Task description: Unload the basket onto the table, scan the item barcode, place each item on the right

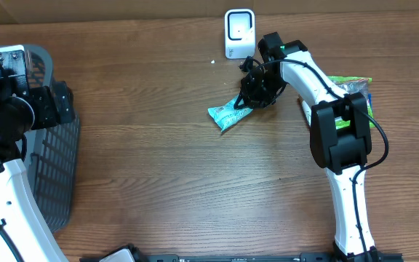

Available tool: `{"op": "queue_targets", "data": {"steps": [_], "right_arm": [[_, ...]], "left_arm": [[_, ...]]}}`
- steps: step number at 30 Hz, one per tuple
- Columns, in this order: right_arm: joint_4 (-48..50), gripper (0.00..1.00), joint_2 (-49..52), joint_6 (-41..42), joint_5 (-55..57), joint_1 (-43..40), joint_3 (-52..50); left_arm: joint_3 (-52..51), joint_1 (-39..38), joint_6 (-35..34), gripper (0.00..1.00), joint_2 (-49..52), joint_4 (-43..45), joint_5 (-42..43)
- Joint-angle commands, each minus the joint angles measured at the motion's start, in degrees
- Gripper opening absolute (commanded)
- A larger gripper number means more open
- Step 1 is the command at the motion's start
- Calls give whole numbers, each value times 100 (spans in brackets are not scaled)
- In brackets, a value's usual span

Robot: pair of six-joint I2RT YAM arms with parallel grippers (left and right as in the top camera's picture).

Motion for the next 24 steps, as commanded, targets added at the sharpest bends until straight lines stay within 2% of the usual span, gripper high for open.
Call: {"op": "queue_targets", "data": {"steps": [1, 14, 20, 24], "right_arm": [[87, 4, 120, 22, 564, -22, -81], [81, 4, 48, 22, 566, -22, -31], [90, 4, -428, 26, 702, -33, 199], [114, 4, -807, 114, 1257, -15, 286]], "left_arm": [[76, 20, 105, 100, 17, 7, 42], [76, 20, 105, 100, 17, 7, 42], [76, 20, 105, 100, 17, 7, 42], [76, 20, 105, 100, 17, 7, 42]]}}
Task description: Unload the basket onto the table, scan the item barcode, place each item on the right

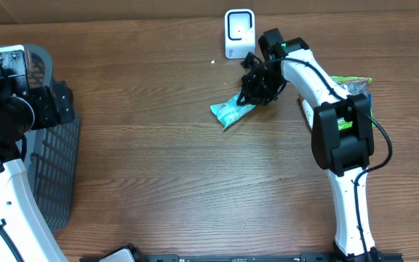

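A green and white packet (pixel 230 111) hangs tilted just above the table's far middle, one end in my right gripper (pixel 252 98), which is shut on it. The white barcode scanner (pixel 238 32) stands at the back edge, a short way beyond the packet. The packet's barcode cannot be made out. My left arm (pixel 20 109) rests at the far left over the basket; its fingers are out of view.
A dark wire basket (pixel 53 175) stands at the left edge. More green packets (pixel 351 84) lie at the right behind my right arm. A small white speck (pixel 212 62) lies left of the scanner.
My right gripper has moved slightly toward the scanner with the packet, which sits a little further back and right. The left arm has not moved.
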Available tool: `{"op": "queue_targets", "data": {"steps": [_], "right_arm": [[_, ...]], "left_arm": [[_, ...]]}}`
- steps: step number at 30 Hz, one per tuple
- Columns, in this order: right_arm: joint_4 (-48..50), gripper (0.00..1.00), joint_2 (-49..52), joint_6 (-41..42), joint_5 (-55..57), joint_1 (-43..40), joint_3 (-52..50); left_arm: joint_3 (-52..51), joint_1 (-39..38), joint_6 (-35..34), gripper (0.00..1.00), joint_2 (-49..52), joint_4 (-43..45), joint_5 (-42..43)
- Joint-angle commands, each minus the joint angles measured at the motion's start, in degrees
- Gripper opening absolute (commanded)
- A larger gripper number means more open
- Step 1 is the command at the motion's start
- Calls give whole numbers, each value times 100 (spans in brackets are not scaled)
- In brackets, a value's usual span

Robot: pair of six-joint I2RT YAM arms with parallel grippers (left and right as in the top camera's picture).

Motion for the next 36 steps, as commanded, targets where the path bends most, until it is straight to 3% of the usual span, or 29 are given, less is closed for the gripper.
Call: {"op": "queue_targets", "data": {"steps": [1, 8, 15, 17, 25, 36], "right_arm": [[94, 4, -734, 170, 1021, -13, 256], [417, 4, -1429, 168, 2006, 35, 256], [1523, 4, -2004, 105, 4562, 365, 256], [2214, 4, -2009, -752, 5646, 599, 249], [3508, 4, -2000, -3722, 6830, 979, 232], [5053, 4, -1394, -5759, 7399, 1093, 229]], "left_arm": [[76, 20, 105, 100, 17, 4, 42], [76, 20, 105, 100, 17, 4, 42], [76, 20, 105, 100, 17, 4, 42], [76, 20, 105, 100, 17, 4, 42], [76, 20, 105, 100, 17, 4, 42], [76, 20, 105, 100, 17, 4, 42]]}}
